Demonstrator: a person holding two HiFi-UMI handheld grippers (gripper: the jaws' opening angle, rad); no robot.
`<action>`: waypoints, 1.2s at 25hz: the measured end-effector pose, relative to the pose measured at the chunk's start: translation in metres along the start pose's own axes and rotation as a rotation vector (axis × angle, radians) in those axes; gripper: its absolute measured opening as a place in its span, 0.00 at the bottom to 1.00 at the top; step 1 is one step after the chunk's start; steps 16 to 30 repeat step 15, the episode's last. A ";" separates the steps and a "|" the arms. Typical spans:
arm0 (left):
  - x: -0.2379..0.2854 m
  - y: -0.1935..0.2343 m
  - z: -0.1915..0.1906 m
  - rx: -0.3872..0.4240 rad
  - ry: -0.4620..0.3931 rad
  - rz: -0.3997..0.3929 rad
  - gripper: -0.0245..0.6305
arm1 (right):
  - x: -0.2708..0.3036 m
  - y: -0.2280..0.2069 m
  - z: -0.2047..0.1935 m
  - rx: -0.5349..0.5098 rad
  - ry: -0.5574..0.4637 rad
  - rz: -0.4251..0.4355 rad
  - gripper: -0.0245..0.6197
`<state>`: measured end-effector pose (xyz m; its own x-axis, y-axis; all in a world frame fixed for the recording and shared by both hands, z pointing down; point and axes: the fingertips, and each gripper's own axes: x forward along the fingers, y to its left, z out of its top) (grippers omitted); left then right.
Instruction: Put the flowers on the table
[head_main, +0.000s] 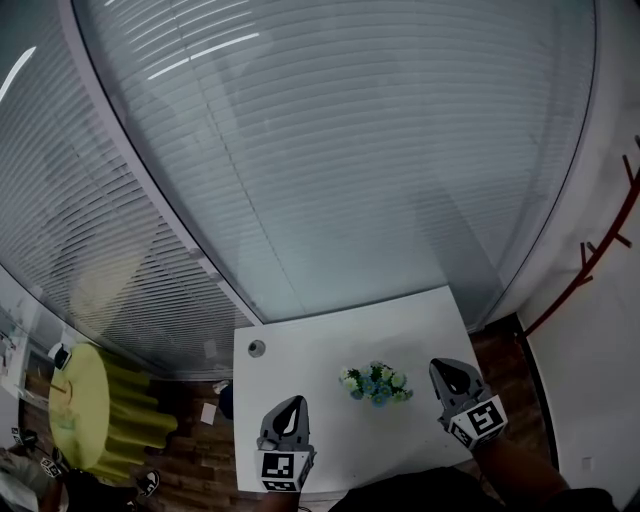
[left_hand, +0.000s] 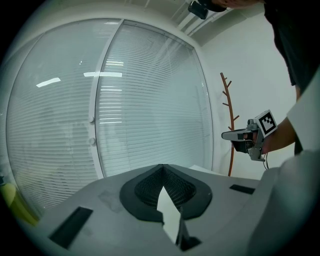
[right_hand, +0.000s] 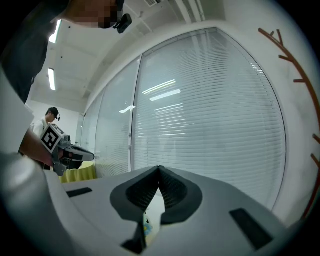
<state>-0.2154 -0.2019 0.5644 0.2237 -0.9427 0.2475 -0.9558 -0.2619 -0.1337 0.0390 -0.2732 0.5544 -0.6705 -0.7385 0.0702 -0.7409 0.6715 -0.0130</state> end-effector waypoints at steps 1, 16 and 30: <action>0.001 -0.002 -0.002 0.000 0.005 -0.004 0.04 | -0.001 -0.001 0.001 0.002 -0.004 -0.007 0.06; -0.003 -0.015 -0.009 -0.010 0.015 -0.020 0.04 | -0.018 -0.009 -0.003 0.008 0.006 -0.048 0.06; -0.003 -0.015 -0.009 -0.010 0.015 -0.020 0.04 | -0.018 -0.009 -0.003 0.008 0.006 -0.048 0.06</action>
